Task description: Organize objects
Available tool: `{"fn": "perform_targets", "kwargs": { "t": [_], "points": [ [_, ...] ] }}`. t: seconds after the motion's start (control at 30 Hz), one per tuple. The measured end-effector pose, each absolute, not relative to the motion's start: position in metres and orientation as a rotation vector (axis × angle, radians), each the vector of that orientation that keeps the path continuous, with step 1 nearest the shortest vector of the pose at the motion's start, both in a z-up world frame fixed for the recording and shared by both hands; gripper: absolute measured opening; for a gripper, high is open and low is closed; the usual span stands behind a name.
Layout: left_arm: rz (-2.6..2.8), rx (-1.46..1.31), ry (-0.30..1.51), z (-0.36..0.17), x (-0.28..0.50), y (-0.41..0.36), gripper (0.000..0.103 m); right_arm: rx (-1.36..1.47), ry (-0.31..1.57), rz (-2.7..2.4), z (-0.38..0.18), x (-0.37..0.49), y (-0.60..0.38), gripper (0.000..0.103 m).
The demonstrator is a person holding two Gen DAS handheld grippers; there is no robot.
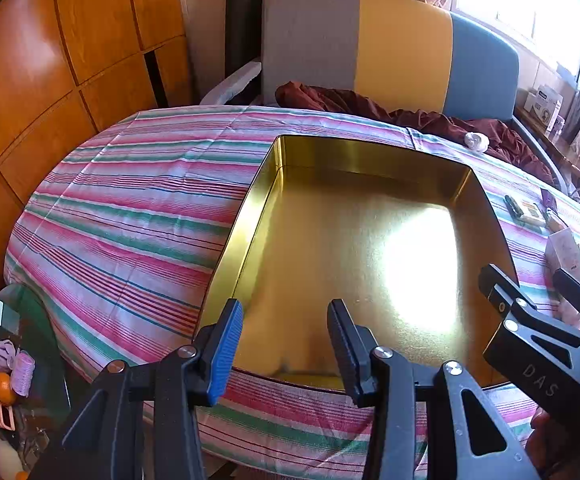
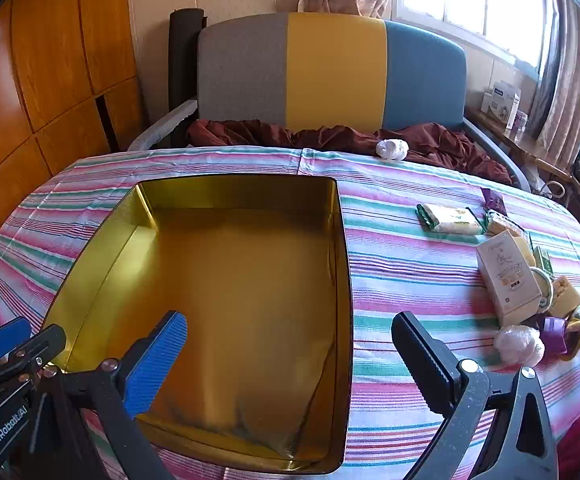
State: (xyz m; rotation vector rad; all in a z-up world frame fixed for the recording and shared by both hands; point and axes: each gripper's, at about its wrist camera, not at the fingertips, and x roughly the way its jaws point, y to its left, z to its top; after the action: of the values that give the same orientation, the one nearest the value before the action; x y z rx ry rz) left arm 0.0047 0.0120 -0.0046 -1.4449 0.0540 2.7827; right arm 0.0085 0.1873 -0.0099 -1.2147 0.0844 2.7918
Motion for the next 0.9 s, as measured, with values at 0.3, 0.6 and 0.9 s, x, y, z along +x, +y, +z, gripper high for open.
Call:
{"fn": "perform_targets", "kwargs": {
  "t": [0.3, 0.6, 0.9],
  "points": [
    [2.778, -1.437, 0.066, -0.0038, 0.0054, 0.0128, 0.044, -1.213, 0.09, 2.786, -0.0108, 0.0087, 0.1887, 0.103],
    [2.786, -1.433, 0.091, -0.0041, 0.0055, 0.0165, 0.044, -1.208, 0.091, 2.785, -0.0104, 0.0103, 0.1889, 0.103],
    [2.789, -1.442, 0.092, -0.0063, 0.0052, 0.0155, 0.044, -1.177, 0.083, 2.785, -0.0075, 0.0129, 0.1904, 0.103]
  ]
}}
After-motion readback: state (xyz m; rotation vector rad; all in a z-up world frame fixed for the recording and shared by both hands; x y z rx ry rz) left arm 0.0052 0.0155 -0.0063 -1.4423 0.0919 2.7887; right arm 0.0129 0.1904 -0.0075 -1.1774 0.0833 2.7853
